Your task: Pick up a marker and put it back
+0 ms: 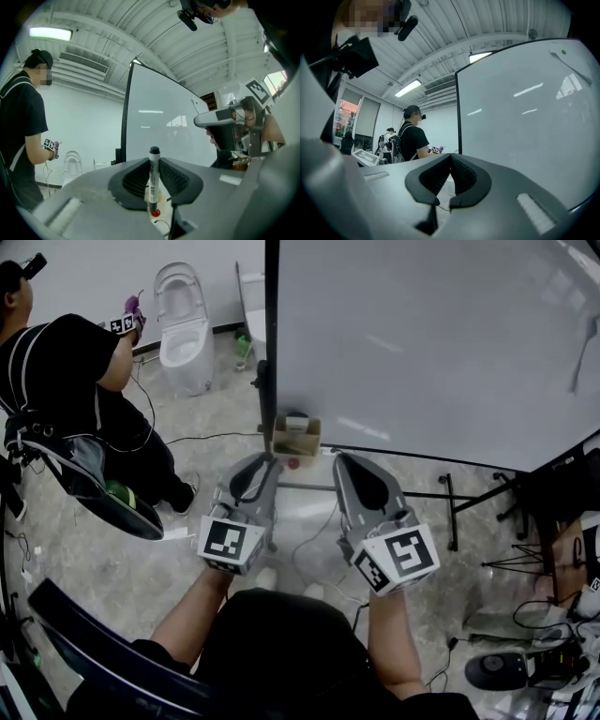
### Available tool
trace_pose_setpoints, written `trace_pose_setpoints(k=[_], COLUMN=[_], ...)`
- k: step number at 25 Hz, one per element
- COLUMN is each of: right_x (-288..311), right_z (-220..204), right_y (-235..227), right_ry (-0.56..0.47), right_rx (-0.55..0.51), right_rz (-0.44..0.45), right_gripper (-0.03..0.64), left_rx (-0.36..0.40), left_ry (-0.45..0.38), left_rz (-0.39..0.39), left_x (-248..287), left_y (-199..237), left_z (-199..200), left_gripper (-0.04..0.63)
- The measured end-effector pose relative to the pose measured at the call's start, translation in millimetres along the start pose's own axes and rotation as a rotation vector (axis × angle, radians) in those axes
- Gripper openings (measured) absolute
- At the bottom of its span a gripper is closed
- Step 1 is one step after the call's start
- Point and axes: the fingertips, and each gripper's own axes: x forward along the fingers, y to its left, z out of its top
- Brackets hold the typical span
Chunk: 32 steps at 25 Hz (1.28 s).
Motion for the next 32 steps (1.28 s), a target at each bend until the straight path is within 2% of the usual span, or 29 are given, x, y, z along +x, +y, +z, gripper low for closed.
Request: trace_pose_setpoints(k=[4,7,12,32], right_x=[3,4,5,4], right_z=[2,1,0,-5], right_y=[5,6,6,0], right_ry=[-0.006,-0.004,0.001,0.016], right_rx=[-0.006,-0.007,-0.009,-0.013], right_rz=[0.016,0.019,0.016,0.009], right_gripper=[0.009,0.009,0.009,0.009], left_rx=[-0.004,-0.019,-0.042,-0.041], left_ry=[-0.018,0.010,-0.012,-0.011], left_rz=[-0.004,0.008,-0.002,-0.031], left_x=[-2,-2,0,15], left_y=[2,5,6,0], left_z=[-1,-6,-6,-14], left_gripper=[0.069,0.069,0.071,0.072])
